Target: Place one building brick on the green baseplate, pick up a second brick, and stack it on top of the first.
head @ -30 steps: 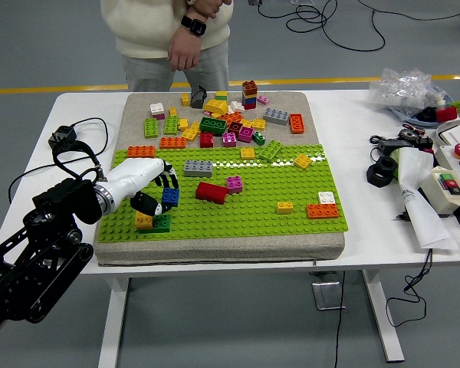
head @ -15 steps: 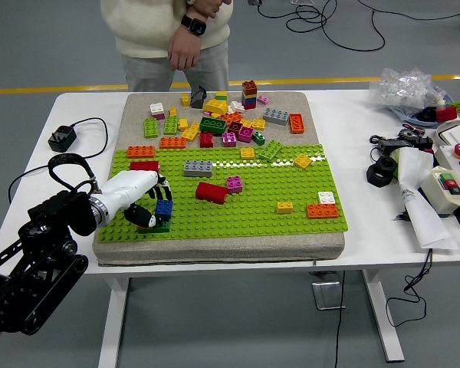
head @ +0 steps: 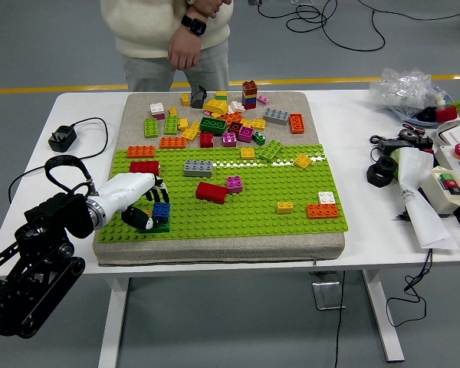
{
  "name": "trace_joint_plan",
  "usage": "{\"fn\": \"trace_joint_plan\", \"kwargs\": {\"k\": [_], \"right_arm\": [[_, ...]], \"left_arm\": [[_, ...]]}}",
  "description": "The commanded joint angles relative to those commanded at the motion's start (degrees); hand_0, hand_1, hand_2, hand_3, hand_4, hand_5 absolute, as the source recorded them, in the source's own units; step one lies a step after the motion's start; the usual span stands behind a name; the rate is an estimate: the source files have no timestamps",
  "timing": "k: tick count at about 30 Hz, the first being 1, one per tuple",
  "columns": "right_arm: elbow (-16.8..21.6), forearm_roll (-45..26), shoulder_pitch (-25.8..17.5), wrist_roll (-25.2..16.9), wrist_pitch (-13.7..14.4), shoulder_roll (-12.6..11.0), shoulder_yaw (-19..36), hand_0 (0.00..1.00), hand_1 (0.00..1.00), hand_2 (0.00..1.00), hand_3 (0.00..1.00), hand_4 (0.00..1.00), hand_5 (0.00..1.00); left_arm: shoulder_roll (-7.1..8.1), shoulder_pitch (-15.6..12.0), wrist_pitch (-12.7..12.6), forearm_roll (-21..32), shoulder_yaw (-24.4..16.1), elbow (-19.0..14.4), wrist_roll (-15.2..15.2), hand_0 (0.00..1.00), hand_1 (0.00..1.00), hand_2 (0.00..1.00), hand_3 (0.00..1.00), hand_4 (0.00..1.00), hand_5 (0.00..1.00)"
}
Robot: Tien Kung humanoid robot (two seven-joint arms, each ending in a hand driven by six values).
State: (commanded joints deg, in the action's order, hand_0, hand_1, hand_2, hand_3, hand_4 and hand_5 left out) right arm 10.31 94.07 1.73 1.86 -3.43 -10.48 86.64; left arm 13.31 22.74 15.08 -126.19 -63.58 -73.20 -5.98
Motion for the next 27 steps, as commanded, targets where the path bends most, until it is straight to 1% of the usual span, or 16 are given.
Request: {"fn": "trace_joint_plan", "kwargs": {"k": [14, 27], "right_arm": [[0.0, -0.2, 0.0, 0.0, 0.0, 0.0, 0.1, 0.765, 0.704, 0.738, 0.747, 0.998, 0.630], [0.0, -0.4, 0.0, 0.0, 0.1, 0.0, -0.1, 0.766, 0.705, 0.738, 0.748, 0.998, 0.630]], "left_arm": [[0.07, -0.7, 0.4, 0.0, -0.2, -0.5, -0.2, 0.775, 0.562, 0.542, 0.531, 0.644, 0.006], [0.05, -1.0, 0.4, 0.0, -0.4, 0.3, -0.3, 0.776, 0.563, 0.543, 0.533, 0.641, 0.011]]}}
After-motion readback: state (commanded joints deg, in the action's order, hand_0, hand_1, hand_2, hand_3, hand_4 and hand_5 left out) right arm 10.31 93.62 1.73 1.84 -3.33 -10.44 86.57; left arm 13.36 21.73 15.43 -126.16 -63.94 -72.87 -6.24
